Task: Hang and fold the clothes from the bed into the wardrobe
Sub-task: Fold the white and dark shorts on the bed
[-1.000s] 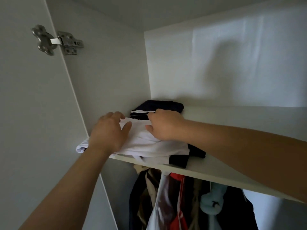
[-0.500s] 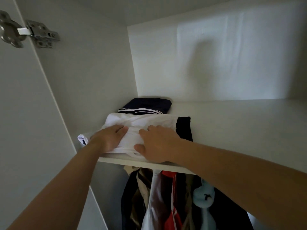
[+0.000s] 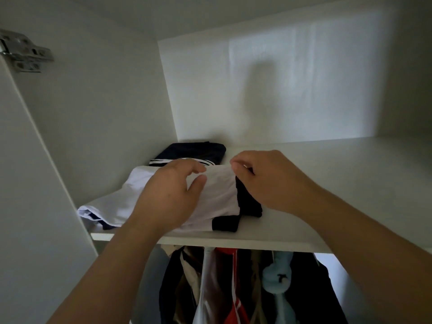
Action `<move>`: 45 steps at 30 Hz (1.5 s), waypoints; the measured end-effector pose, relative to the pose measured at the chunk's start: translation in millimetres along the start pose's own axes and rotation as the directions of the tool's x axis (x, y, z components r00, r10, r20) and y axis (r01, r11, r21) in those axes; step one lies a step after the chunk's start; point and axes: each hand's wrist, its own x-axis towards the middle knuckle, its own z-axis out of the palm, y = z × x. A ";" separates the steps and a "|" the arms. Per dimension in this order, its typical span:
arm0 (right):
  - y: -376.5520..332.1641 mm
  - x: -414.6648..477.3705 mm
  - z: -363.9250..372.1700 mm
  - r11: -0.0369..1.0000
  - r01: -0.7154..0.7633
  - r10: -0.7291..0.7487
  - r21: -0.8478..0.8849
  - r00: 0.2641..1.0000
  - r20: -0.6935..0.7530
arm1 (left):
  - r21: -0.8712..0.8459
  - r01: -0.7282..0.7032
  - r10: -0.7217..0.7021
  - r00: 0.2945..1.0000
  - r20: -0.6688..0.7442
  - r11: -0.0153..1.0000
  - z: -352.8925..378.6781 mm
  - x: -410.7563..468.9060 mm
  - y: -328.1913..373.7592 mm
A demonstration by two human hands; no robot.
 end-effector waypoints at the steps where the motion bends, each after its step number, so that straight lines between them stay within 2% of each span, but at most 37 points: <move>1: 2.4 -7.5 -7.1 1.000 -0.014 0.014 -0.007 0.999 -0.032 | -0.041 -0.025 0.025 1.000 0.005 0.999 0.2 0.3 11.4; 4: 8.3 -30.1 -25.7 0.997 -0.042 0.035 -0.062 0.994 -0.101 | -0.130 -0.084 0.083 0.996 -0.013 0.988 4.4 3.0 45.3; 7: 16.6 -50.2 -41.1 0.973 -0.080 0.054 -0.216 0.991 -0.125 | -0.184 -0.132 0.127 0.991 -0.041 0.974 11.1 5.5 77.4; 11: 29.6 -82.5 -57.1 0.892 -0.131 0.023 -0.433 0.969 -0.248 | -0.219 -0.222 0.219 0.975 -0.038 0.950 24.5 2.4 111.7; 15: 31.1 -124.4 -66.7 0.819 -0.252 0.086 -0.516 0.942 -0.323 | -0.277 -0.316 0.334 0.942 0.020 0.907 39.9 -15.1 135.6; 18: 15.6 -168.2 -68.0 0.756 -0.364 0.149 -0.544 0.905 -0.399 | -0.361 -0.422 0.475 0.877 0.070 0.832 49.2 -33.7 147.2; 23: -28.4 -264.6 -68.6 0.584 -0.598 0.337 -0.549 0.794 -0.507 | -0.549 -0.563 0.708 0.702 0.076 0.618 58.2 -74.1 180.6; 26: -66.6 -329.3 -74.1 0.437 -0.737 0.455 -0.516 0.676 -0.580 | -0.668 -0.580 0.817 0.571 0.075 0.466 58.2 -113.3 214.8; 32: -167.0 -447.1 -85.7 0.049 -0.930 0.528 -0.363 0.333 -0.781 | -0.849 -0.513 0.951 0.306 -0.045 0.125 26.7 -218.0 297.5; 35: -222.4 -504.0 -84.2 -0.122 -0.957 0.497 -0.261 0.169 -0.851 | -0.886 -0.461 0.976 0.170 -0.134 -0.041 -3.3 -281.9 331.8; 39: -294.9 -570.0 -77.7 -0.281 -0.951 0.399 -0.130 0.008 -0.917 | -0.876 -0.402 0.961 -0.042 -0.274 -0.267 -45.8 -369.8 364.3; 42: -351.4 -622.9 -71.7 -0.378 -0.926 0.311 -0.018 -0.109 -0.944 | -0.873 -0.318 0.929 -0.131 -0.345 -0.369 -82.1 -438.8 389.3; 45: -408.6 -681.5 -62.9 -0.441 -0.895 0.251 0.067 -0.195 -0.948 | -0.863 -0.225 0.890 -0.180 -0.420 -0.453 -120.7 -515.6 410.8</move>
